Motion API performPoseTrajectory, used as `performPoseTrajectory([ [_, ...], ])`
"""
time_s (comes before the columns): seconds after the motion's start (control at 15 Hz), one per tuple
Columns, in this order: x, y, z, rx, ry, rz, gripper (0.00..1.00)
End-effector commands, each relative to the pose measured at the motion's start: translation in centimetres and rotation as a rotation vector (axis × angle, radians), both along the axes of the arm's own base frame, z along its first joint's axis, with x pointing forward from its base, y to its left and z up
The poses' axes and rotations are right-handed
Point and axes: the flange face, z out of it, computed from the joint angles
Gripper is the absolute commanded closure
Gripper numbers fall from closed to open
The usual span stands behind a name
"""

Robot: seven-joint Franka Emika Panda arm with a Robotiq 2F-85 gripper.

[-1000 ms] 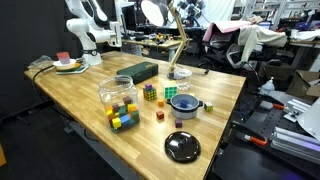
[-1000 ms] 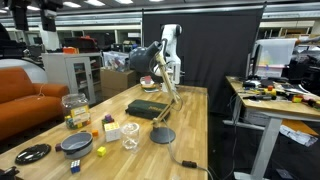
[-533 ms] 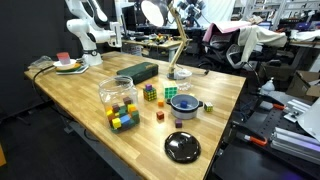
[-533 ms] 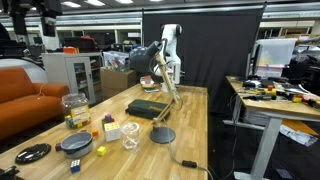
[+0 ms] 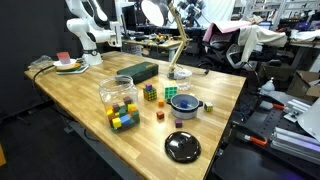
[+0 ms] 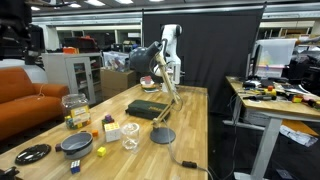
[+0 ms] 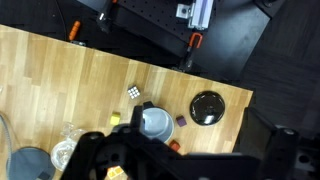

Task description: Pick up the lid and close the bowl

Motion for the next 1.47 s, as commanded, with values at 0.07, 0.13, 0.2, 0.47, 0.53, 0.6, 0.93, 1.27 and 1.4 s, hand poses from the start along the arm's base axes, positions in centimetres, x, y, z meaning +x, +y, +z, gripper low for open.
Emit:
performPoseTrajectory([
  [0.07,0.0,-0.1,0.1,0.003,0.000,0.000,0.00],
  [0.13,0.0,-0.2,0.1,0.004,0.000,0.000,0.00],
  [0.2,0.0,-0.2,0.1,0.004,0.000,0.000,0.00],
  [0.47,-1.0,2.4,-2.0,0.007,0.027,0.080,0.00],
  [0.53,-1.6,3.6,-3.2,0.011,0.056,0.113,0.00],
  [0.6,-2.3,4.8,-4.4,0.010,0.083,0.148,0.00],
  [0.93,-4.7,8.2,-7.5,-0.008,0.160,0.243,0.00],
  [1.27,-5.1,9.1,-7.9,0.000,0.174,0.293,0.00],
  [1.4,-5.1,9.1,-7.9,0.001,0.174,0.294,0.00],
])
